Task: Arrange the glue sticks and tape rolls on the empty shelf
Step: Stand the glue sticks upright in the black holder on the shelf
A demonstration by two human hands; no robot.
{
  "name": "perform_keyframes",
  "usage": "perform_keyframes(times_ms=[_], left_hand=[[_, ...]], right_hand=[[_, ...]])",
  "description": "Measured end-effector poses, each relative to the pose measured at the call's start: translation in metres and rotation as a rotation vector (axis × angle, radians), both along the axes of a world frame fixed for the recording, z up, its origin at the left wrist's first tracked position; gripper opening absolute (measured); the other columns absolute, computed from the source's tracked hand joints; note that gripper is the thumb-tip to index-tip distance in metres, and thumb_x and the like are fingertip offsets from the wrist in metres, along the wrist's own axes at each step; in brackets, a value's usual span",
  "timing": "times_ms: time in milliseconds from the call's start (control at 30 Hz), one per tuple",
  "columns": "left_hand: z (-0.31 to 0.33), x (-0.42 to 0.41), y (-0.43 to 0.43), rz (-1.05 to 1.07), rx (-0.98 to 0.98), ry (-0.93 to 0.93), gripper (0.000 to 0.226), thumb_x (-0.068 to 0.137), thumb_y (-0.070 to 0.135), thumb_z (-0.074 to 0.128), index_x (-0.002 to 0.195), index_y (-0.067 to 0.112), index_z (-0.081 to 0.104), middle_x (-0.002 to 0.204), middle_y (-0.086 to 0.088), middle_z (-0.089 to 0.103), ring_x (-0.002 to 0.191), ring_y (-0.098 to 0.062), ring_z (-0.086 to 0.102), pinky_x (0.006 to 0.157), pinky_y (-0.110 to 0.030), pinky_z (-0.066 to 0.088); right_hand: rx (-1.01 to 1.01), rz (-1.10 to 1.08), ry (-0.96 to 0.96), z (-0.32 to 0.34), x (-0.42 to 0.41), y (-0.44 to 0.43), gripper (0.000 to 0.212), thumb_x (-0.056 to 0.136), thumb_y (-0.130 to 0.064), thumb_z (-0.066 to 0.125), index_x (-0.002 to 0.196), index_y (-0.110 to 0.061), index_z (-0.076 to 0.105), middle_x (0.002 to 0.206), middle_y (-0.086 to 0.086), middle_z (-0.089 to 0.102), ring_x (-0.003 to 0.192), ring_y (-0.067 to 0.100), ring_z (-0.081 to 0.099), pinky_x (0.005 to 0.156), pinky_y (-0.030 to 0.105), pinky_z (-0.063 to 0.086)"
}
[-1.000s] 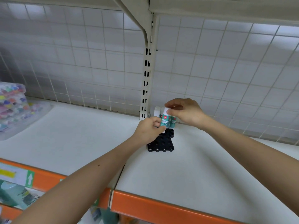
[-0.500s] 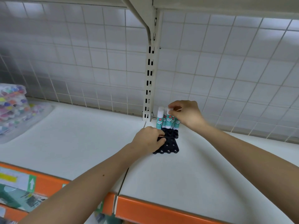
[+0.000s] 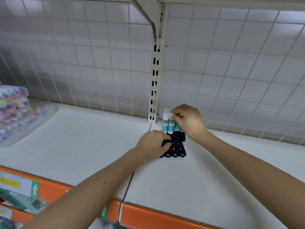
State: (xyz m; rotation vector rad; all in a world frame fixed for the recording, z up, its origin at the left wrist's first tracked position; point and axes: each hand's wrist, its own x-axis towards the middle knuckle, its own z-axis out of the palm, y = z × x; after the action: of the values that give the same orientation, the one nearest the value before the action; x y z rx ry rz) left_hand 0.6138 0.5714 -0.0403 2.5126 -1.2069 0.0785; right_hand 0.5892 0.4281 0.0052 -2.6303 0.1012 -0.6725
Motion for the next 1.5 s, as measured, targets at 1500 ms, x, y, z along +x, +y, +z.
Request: perform_keyframes(times_ms=[1500], left_hand=[[0.020,-0.321,-0.290,-0.374,-0.057,0.101,0.042,0.093,0.034,0.046,0.132,0.020,0.046,0.139,0.003,0.048,0.128,-0.019,0.040,0.103,-0.035,0.037]], right_hand=[[-0.013,-0.710,0.248,-0.014,-0.439,-0.268,0.031,0.088,-0.024,0.055,0.118,-0.017,0.059,0.127,0.005,0.056,0.117,0.025,0.048,0.098,0.035,0.040]])
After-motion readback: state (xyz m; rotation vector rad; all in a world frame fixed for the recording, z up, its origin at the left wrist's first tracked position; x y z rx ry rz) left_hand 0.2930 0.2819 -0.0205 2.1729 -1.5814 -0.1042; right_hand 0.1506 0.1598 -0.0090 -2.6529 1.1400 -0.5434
